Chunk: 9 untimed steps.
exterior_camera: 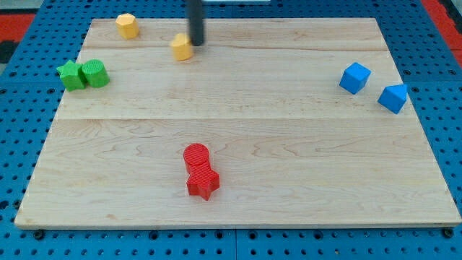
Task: Place the green star left of the blue cube
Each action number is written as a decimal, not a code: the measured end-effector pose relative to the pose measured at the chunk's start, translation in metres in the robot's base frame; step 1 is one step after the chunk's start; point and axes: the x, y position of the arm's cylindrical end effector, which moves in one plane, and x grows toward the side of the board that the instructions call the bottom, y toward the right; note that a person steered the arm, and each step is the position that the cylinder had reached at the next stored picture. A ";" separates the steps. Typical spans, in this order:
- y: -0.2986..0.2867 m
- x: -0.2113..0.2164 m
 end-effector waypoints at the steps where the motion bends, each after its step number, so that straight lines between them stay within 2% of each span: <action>1: -0.035 0.009; 2: 0.006 0.049; 3: -0.056 0.035; 4: -0.068 -0.008; 5: -0.040 0.029; 6: -0.068 0.067; 7: -0.098 0.055; 8: -0.074 0.021; 9: -0.057 0.083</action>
